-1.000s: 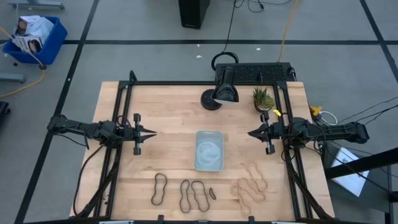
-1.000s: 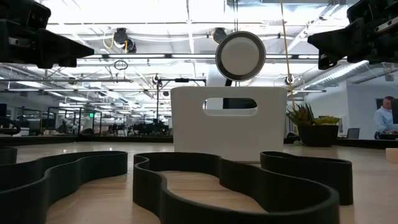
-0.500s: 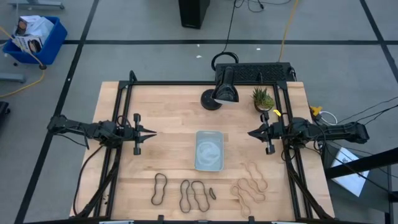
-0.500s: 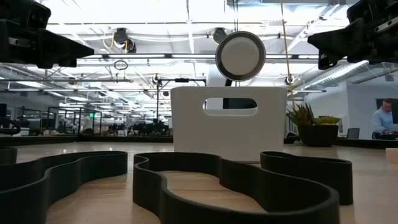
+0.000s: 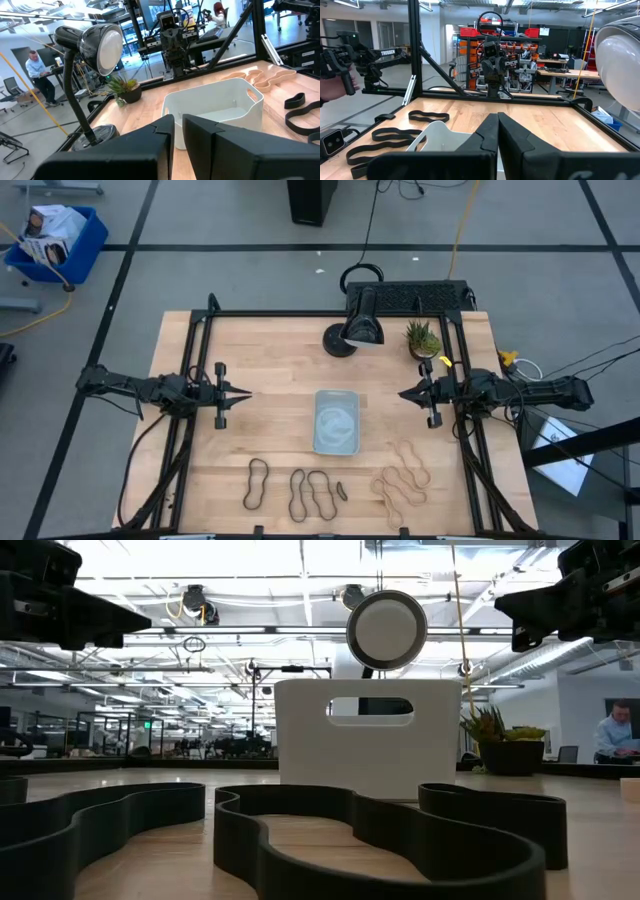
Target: Pick and place rubber bands into bin
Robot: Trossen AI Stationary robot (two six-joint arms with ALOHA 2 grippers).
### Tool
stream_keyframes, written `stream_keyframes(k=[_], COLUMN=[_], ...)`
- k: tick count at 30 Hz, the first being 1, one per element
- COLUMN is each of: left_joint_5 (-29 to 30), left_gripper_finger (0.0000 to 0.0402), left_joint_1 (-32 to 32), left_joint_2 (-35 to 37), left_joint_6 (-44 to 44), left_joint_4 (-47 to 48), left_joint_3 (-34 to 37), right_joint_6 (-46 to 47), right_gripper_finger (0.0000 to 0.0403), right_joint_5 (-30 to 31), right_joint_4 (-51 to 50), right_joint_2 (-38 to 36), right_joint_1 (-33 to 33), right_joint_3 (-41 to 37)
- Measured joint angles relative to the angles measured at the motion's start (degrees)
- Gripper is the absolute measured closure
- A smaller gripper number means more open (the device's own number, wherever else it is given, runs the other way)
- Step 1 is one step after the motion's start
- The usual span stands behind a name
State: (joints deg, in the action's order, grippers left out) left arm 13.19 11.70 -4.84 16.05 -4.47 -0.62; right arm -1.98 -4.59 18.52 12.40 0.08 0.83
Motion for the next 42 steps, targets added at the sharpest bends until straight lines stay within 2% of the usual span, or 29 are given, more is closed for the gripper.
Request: stream_keyframes(k=[6,16,22,25,35,38,42], left_joint_5=[0.0,-0.1,-0.2,-0.2,0.1,2.4,6.1], left_gripper_finger=[0.0355,0.0355,0.0355,0.0355,0.0355,0.0355,0.0355], left_joint_1=[0.0,0.0,0.0,0.0,0.0,0.0,0.0], left_joint_2=[0.0,0.0,0.0,0.0,0.0,0.0,0.0], left_joint_6=[-1.1,-13.6,-21.2,-18.8,1.1,3.9,6.1], left_joint_4=[0.0,-5.8,-5.1,-3.8,-3.8,-5.1,-6.6], left_joint_3=[0.0,0.0,0.0,0.0,0.0,0.0,0.0], right_joint_6=[0.0,0.0,0.0,1.3,0.4,0.5,5.1], right_gripper_finger=[0.0403,0.0403,0.0403,0.0403,0.0403,0.0403,0.0398], right_joint_5=[0.0,0.0,0.0,0.0,0.0,0.0,0.1], right_joint_4=[0.0,0.0,0.0,0.1,0.7,1.7,-0.2], right_joint_2=[0.0,0.0,0.0,0.0,0.0,0.0,0.7], right_joint_1=[0.0,0.0,0.0,0.0,0.0,0.0,0.4], right_joint_3=[0.0,0.0,0.0,0.0,0.0,0.0,1.4])
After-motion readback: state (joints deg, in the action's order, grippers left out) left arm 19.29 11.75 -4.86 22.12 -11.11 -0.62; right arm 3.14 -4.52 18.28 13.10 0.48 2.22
